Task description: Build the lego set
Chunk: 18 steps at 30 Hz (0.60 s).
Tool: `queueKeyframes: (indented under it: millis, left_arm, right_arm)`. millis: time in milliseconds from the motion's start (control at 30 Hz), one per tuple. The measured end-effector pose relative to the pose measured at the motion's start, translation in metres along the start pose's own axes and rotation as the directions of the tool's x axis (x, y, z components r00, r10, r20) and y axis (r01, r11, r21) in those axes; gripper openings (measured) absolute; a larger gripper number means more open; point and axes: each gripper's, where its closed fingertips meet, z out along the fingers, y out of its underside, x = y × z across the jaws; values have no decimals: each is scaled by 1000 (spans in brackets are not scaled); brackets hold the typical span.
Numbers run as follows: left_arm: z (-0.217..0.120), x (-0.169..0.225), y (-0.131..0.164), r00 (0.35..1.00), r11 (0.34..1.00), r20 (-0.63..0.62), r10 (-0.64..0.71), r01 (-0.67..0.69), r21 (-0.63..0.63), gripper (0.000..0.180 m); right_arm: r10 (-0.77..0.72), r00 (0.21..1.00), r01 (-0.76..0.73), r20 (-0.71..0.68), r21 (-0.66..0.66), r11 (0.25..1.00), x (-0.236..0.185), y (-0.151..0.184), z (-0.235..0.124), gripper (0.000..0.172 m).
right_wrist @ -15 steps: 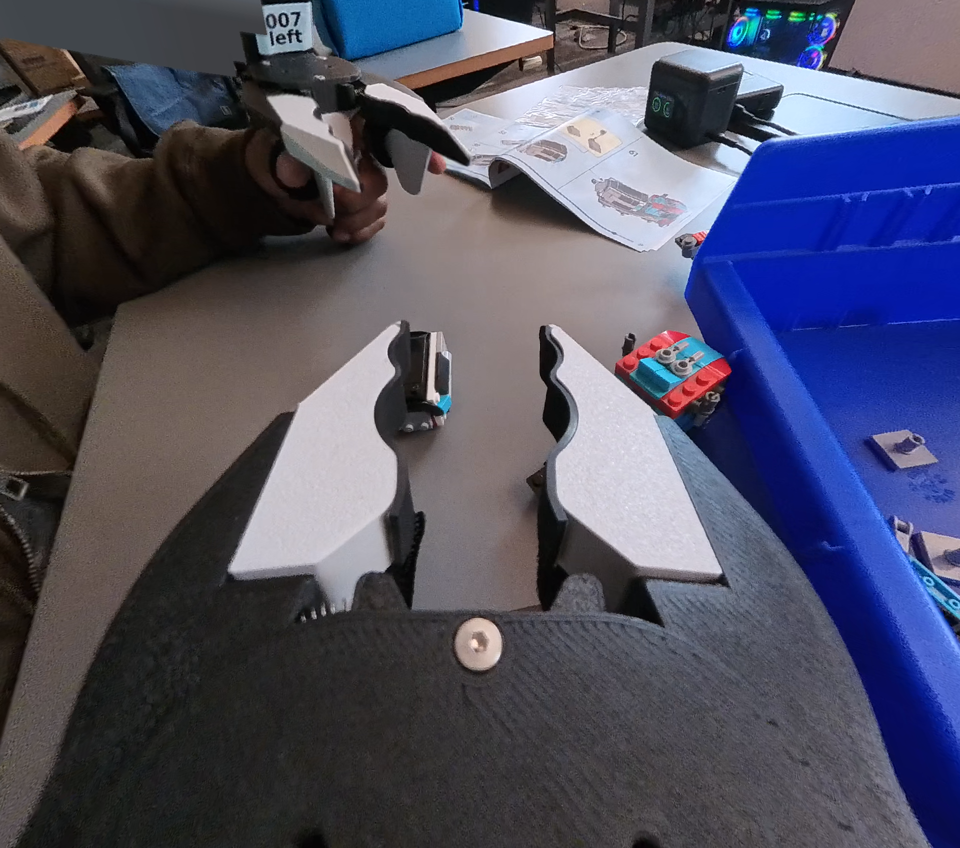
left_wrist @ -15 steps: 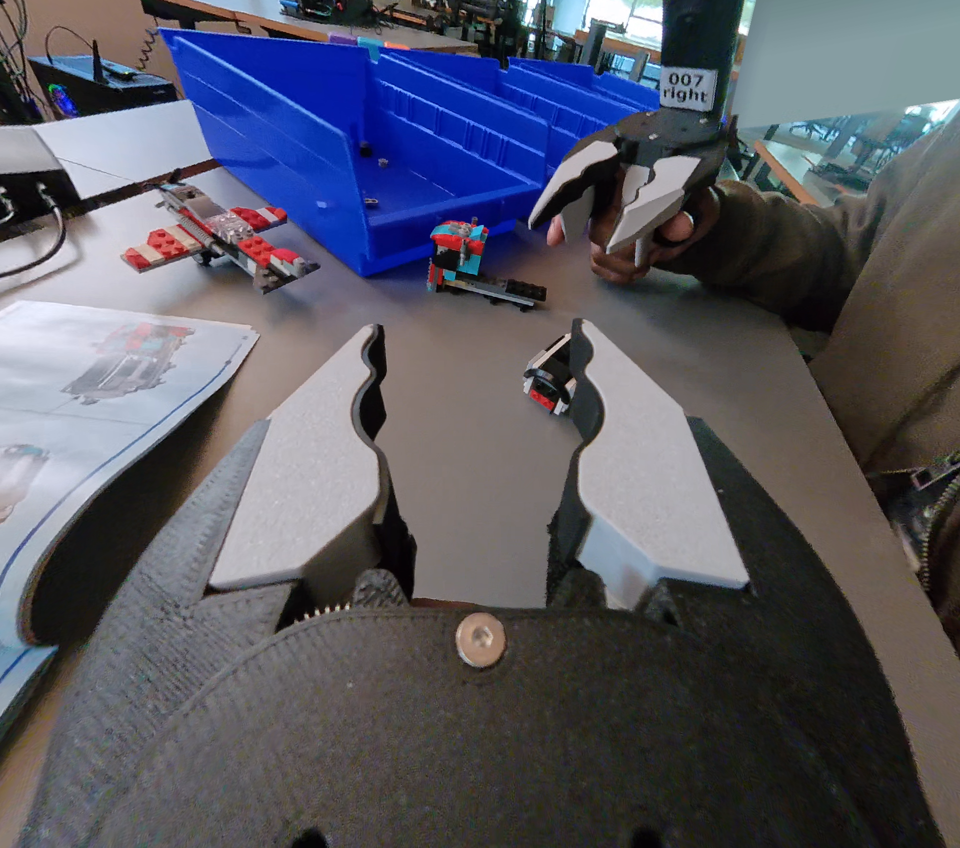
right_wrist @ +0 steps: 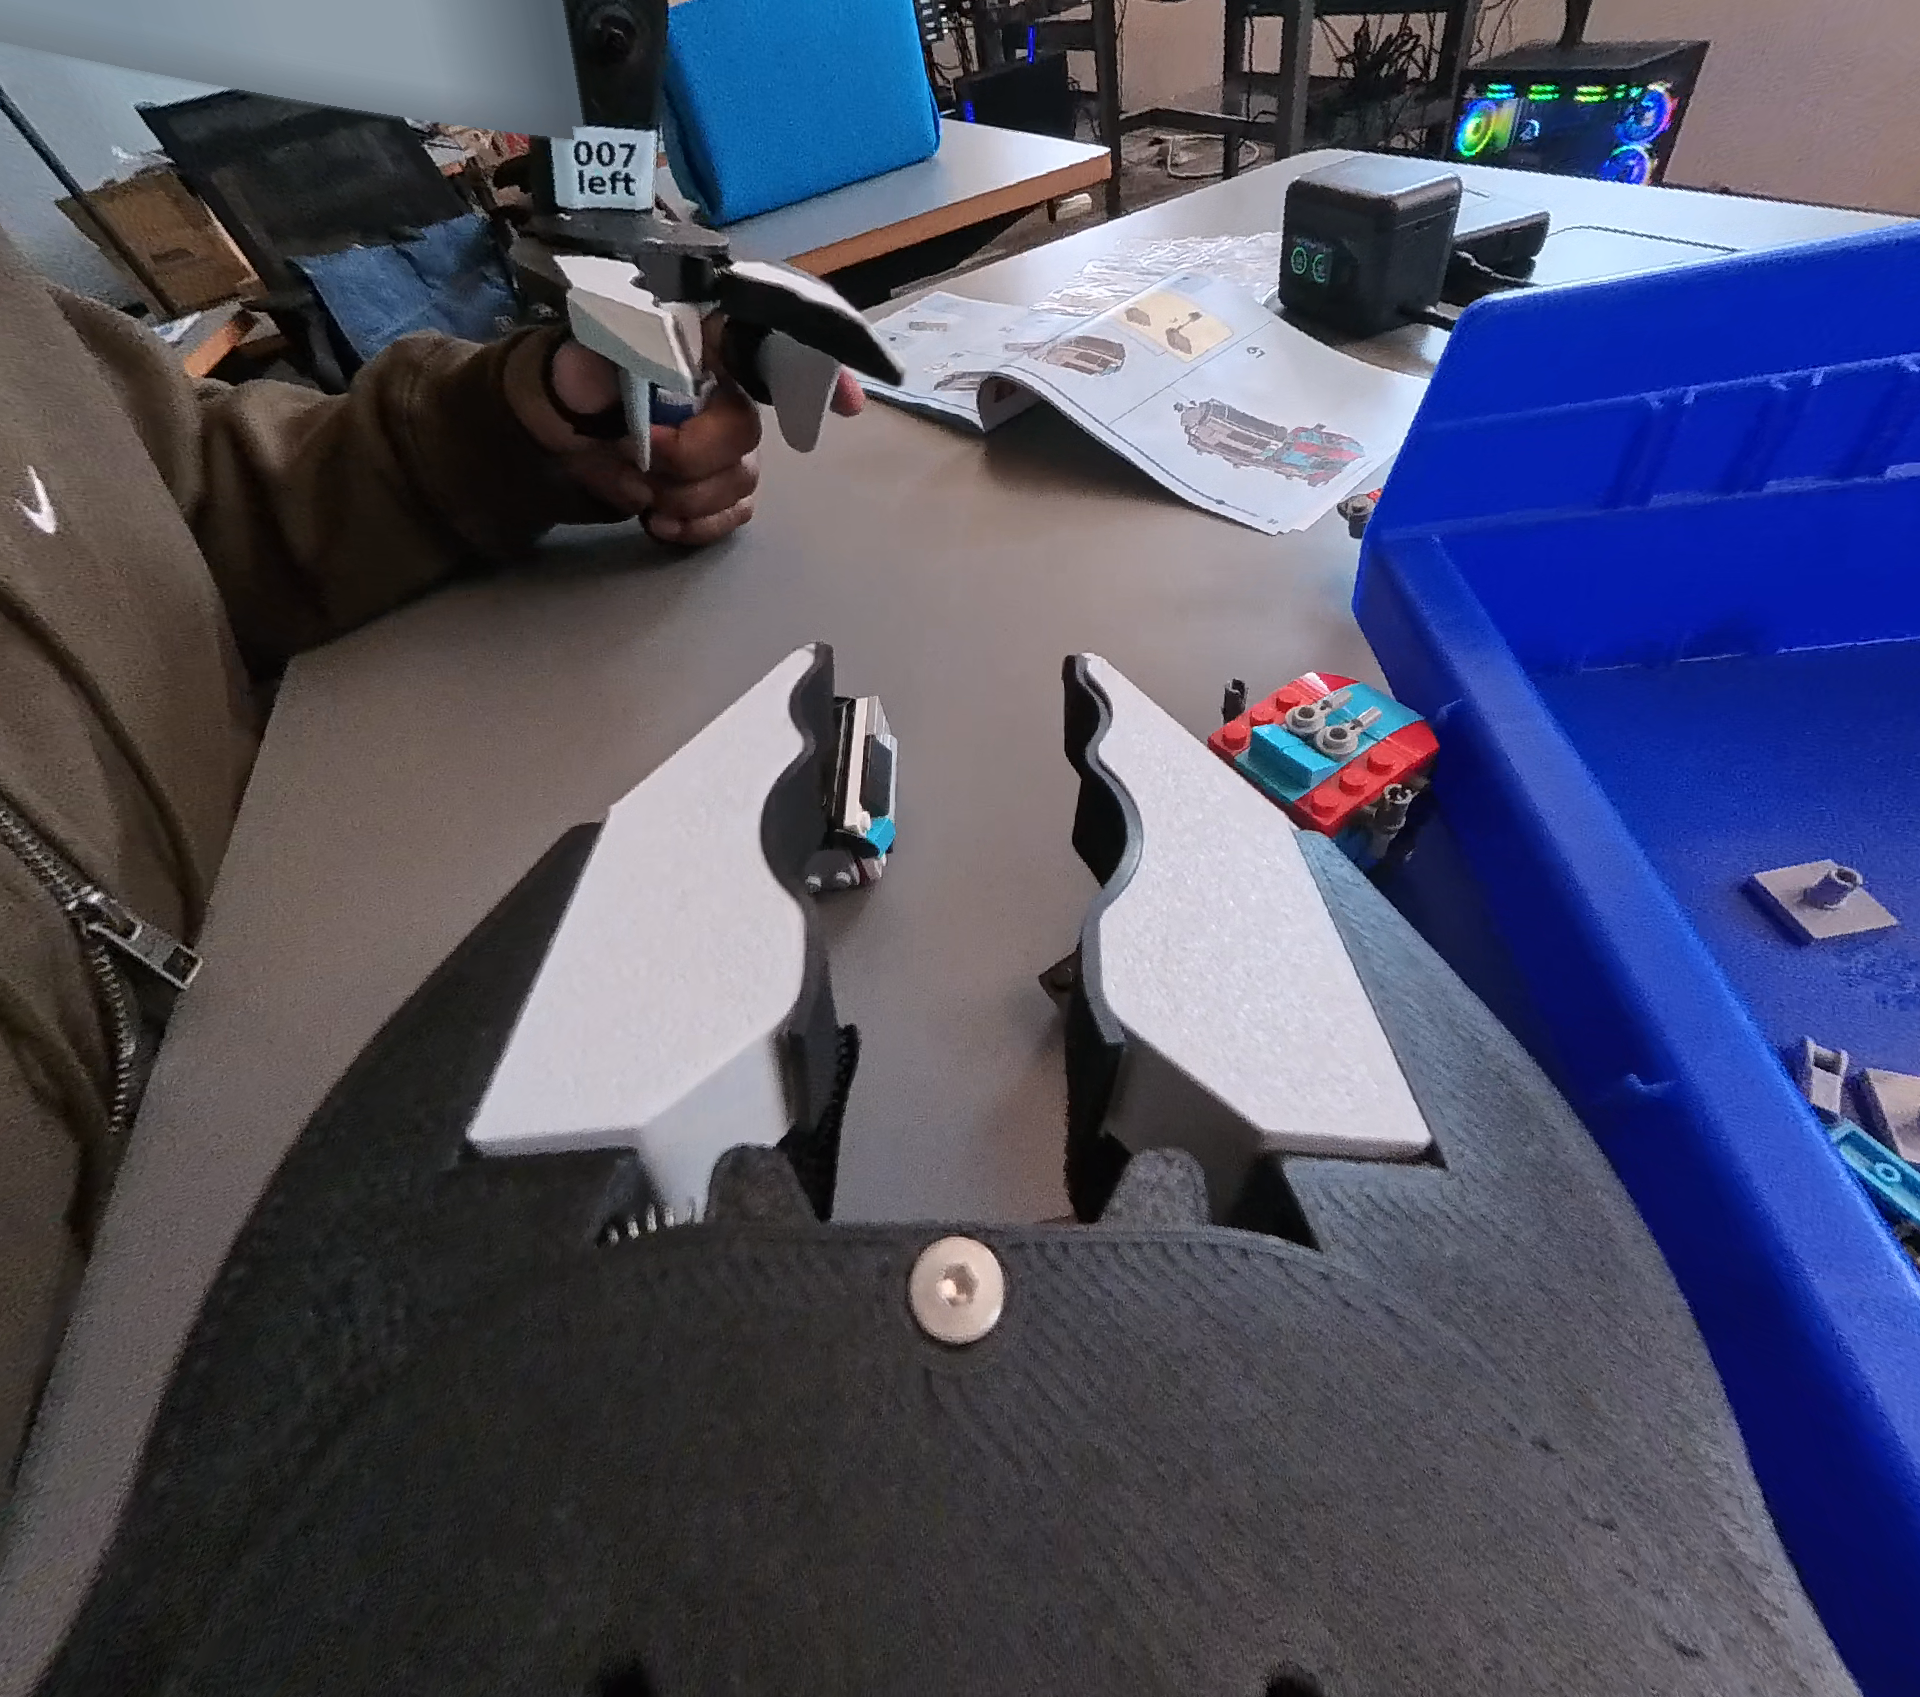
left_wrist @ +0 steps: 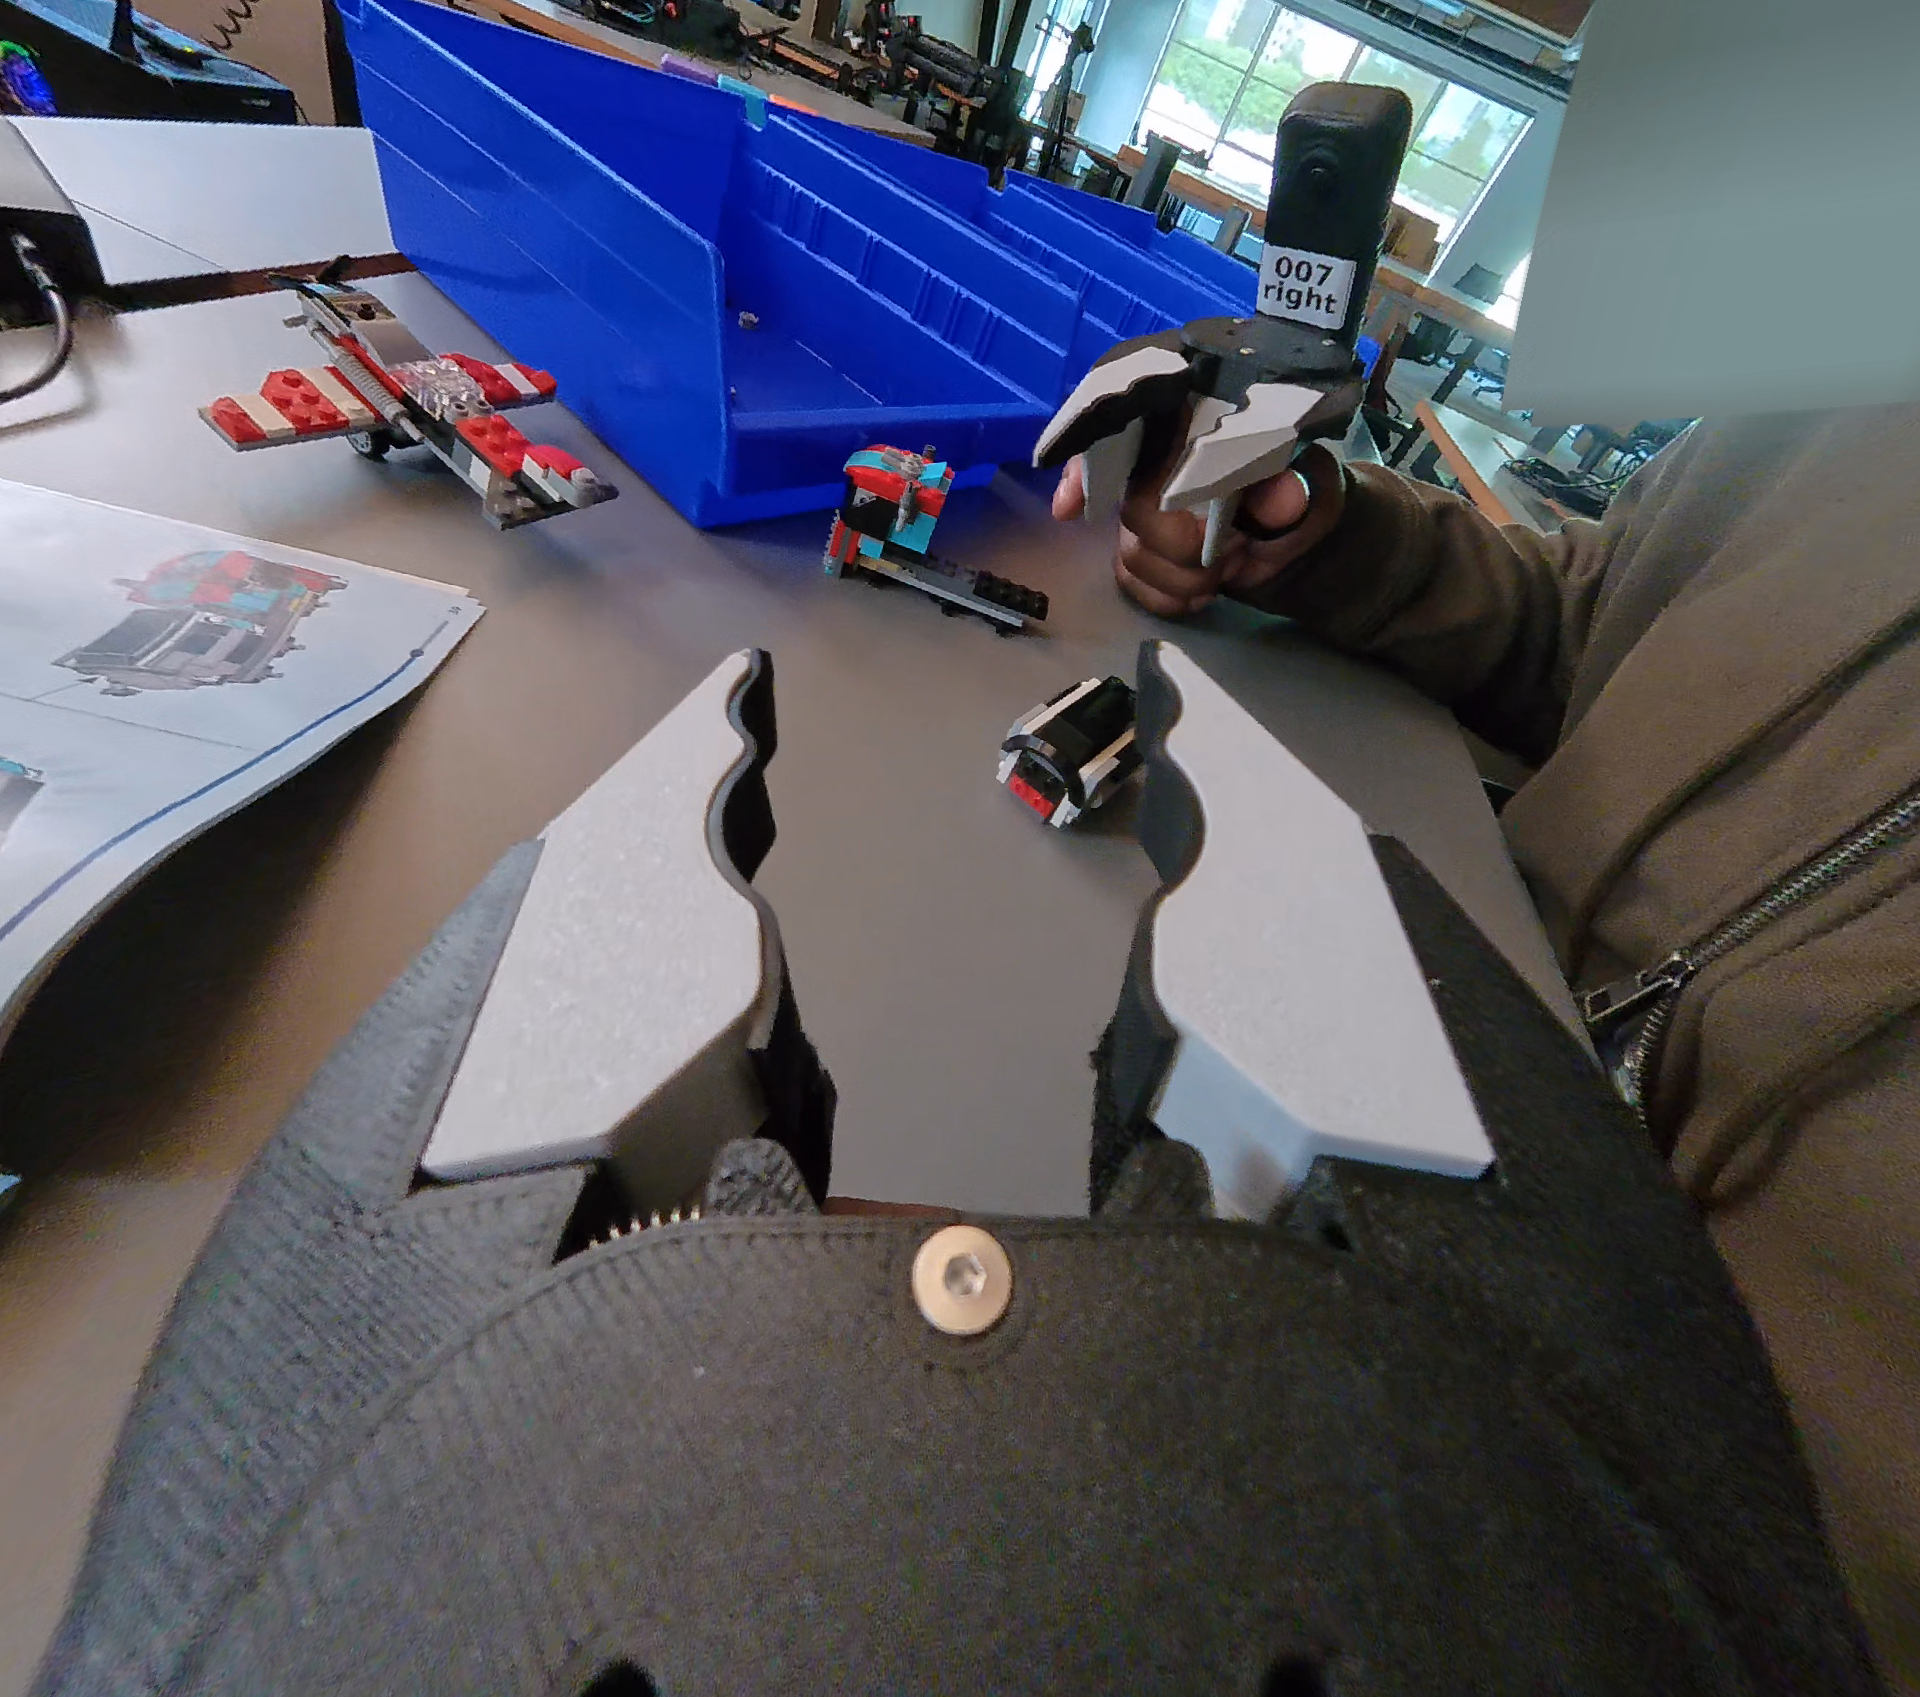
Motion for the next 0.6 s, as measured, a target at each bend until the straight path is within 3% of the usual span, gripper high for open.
queueKeyframes:
  millis: [600]
  left_arm:
    - [-22,-2,5,999,999,15,-44,44,-5,69]
  right_arm:
    - [-2,1000,2,26,-4,1000,-4,0,2,41]
